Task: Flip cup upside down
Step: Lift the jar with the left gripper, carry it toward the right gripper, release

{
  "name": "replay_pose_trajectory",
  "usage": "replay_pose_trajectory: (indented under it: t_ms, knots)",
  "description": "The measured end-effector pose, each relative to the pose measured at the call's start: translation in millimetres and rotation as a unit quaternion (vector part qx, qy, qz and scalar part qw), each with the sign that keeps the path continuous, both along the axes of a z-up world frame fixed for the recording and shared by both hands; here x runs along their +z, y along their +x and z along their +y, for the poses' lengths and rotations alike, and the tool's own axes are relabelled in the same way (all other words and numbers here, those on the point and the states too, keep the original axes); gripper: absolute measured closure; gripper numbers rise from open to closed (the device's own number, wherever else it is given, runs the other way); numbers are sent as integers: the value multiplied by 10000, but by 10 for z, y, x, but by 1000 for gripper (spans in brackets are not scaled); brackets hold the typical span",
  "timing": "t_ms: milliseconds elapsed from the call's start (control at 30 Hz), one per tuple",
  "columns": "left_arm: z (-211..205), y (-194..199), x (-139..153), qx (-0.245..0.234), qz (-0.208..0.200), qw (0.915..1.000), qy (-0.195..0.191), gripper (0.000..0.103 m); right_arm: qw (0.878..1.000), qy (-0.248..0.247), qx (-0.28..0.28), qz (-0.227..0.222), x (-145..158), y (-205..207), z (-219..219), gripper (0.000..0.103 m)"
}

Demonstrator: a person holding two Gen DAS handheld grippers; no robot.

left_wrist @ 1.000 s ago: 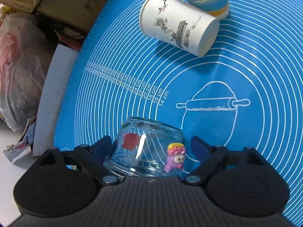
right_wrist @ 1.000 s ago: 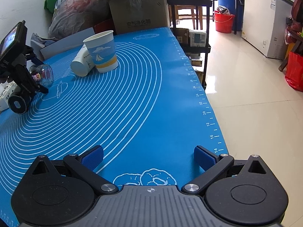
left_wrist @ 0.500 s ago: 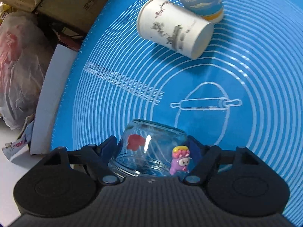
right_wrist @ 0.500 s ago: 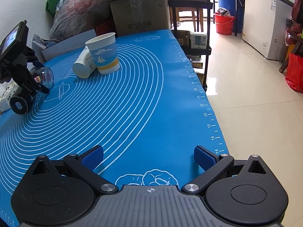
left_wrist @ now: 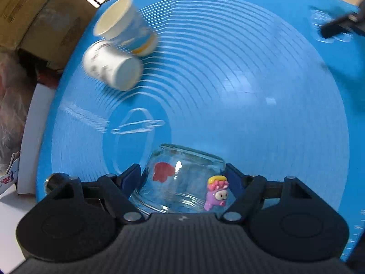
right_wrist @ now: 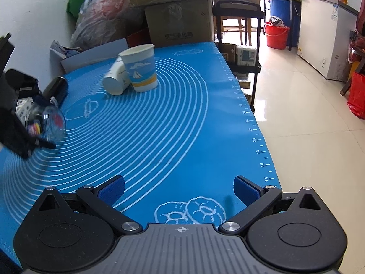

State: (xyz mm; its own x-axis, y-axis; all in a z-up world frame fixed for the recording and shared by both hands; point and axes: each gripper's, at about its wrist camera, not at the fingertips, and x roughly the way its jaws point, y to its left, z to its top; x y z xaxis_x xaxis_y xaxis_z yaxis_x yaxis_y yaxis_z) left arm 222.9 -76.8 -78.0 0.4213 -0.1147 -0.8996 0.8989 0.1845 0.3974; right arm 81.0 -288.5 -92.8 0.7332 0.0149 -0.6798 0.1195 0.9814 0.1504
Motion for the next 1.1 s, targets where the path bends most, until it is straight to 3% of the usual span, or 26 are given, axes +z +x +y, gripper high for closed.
replay_pose_trajectory:
  t_ms: [133, 300, 533, 1100]
  knots:
    - [-1, -383, 13, -130, 57, 9999, 19, 24, 9999, -21, 71, -79, 75, -117, 58, 0]
    - [3, -591, 0, -164, -18, 9999, 25, 24, 9998, -47, 145, -90, 111, -236, 118, 0]
    - [-58, -628, -32, -178, -118, 9997, 120, 23, 9998, -90, 145, -47, 117, -269, 144, 0]
    - [-11, -580, 73, -19, -210, 9997, -151, 22, 9998, -128, 151, 63, 77, -236, 157, 0]
